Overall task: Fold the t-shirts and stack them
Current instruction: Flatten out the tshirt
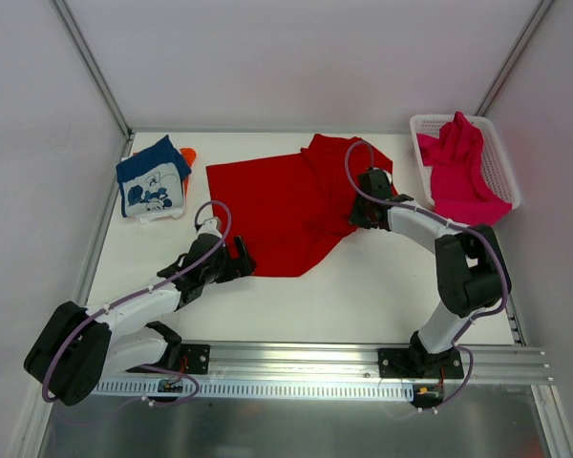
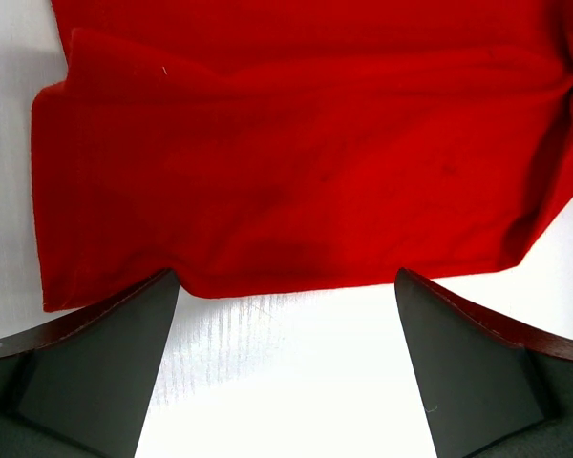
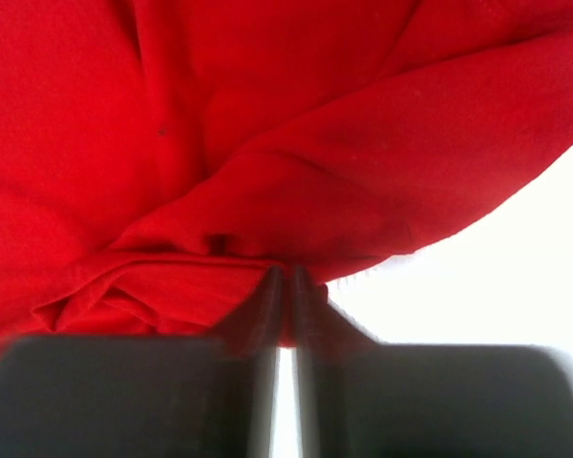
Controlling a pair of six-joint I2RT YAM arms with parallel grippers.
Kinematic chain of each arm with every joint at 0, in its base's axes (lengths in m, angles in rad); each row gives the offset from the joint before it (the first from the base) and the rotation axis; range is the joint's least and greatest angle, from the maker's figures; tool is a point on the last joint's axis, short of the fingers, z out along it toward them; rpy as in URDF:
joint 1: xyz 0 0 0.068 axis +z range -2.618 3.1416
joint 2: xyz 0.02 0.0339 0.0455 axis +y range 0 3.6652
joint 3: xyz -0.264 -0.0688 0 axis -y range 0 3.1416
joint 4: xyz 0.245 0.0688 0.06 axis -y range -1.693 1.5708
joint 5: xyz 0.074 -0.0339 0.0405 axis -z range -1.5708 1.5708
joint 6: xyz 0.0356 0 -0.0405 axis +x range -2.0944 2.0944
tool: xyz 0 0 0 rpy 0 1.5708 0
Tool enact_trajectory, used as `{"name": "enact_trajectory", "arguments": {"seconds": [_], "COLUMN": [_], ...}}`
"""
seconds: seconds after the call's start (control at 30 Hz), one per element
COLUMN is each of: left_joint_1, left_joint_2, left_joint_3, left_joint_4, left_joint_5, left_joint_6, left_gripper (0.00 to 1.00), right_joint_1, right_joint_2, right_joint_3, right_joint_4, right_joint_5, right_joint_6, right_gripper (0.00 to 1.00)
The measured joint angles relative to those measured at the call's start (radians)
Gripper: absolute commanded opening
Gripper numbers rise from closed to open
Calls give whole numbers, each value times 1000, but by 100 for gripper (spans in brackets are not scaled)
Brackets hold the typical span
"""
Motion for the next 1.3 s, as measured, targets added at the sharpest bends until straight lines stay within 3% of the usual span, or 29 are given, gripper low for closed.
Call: {"name": "enact_trajectory", "arguments": {"seconds": [0.47,0.93,1.3], "left_joint_1": [0,0,0], "left_joint_2": [0,-3,-72], "left_joint_3": [0,0,0], "left_joint_4": [0,-1,-18], "left_joint_5": [0,2,8], "left_joint_6": [0,0,4], "left_gripper": [99,99,99], "right_joint_1": [0,0,0], "right_joint_2": [-46,-551,-712], "right_joint_3": [-40,-132,-272], "right_joint_4": [-30,-255,-373], "right_joint_5": [9,110,170], "right_joint_6": [5,-26,-56], "right_gripper": [1,0,1]}}
